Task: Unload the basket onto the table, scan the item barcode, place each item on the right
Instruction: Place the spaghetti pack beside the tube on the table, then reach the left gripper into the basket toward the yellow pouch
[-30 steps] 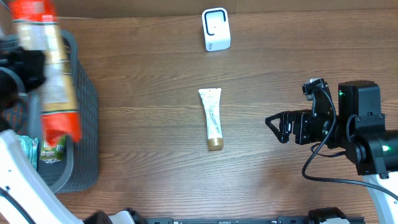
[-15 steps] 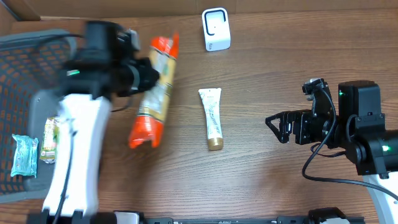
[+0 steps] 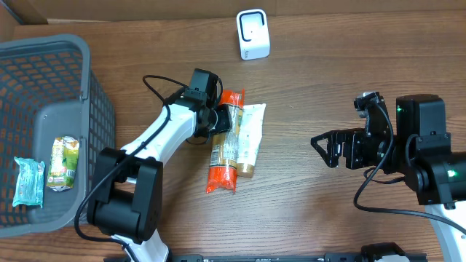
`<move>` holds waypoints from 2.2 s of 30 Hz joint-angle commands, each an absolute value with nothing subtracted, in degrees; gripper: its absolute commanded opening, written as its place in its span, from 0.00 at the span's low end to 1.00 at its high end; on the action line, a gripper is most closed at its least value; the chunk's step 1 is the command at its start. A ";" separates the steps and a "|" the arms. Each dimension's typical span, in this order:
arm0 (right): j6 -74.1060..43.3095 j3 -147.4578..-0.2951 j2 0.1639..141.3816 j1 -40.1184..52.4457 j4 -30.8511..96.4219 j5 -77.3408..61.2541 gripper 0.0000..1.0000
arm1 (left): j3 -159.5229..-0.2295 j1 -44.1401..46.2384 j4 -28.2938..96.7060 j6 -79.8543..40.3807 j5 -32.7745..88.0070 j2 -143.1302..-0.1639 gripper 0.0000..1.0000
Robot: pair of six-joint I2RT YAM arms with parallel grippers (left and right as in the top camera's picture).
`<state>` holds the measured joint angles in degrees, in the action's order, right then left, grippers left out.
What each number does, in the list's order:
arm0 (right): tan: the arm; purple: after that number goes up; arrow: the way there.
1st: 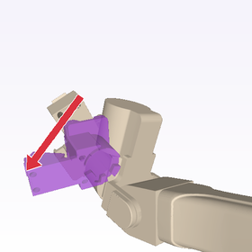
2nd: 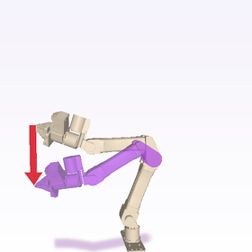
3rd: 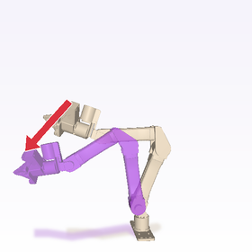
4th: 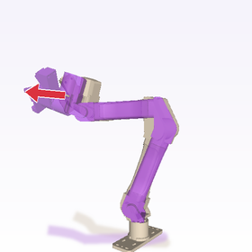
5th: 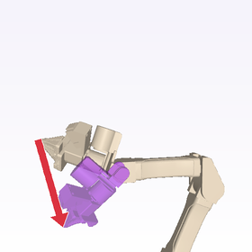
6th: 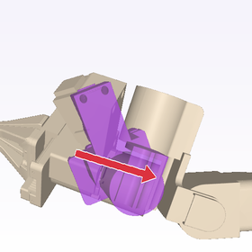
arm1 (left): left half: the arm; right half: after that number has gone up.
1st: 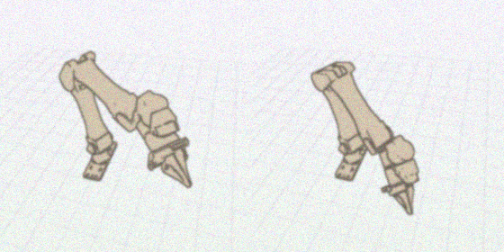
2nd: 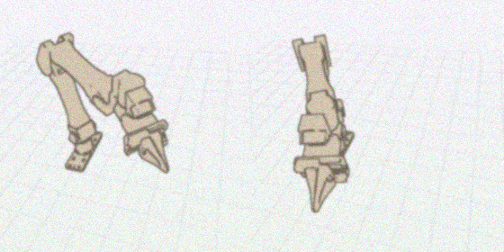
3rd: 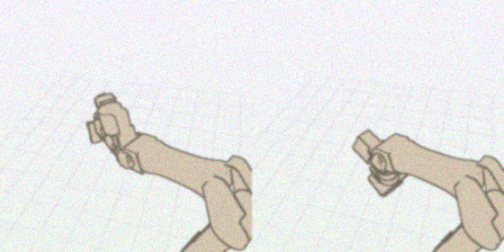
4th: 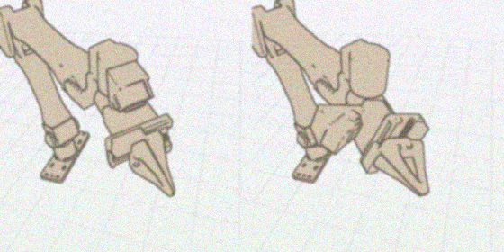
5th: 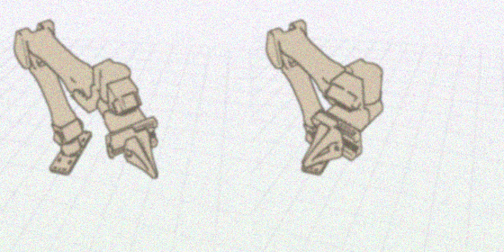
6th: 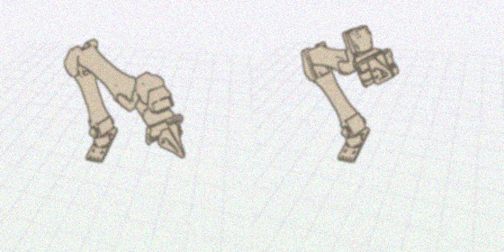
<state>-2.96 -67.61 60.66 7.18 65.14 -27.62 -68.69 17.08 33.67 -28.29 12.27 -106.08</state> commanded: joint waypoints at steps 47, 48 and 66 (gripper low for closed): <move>-2.52 -68.97 60.25 7.40 64.82 -27.44 1.00 | -83.88 -38.00 61.04 -4.97 -0.64 -86.54 0.72; -2.52 -68.97 60.25 7.40 64.82 -27.44 1.00 | -82.76 -38.30 58.83 -3.51 -0.89 -86.91 0.84; -2.52 -68.97 60.25 7.40 64.82 -27.44 1.00 | -72.66 -38.65 44.23 7.73 -11.00 -105.58 0.96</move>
<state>-2.94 -67.61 60.66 7.18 65.17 -27.66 -72.95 -38.37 44.60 3.46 -9.08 -103.13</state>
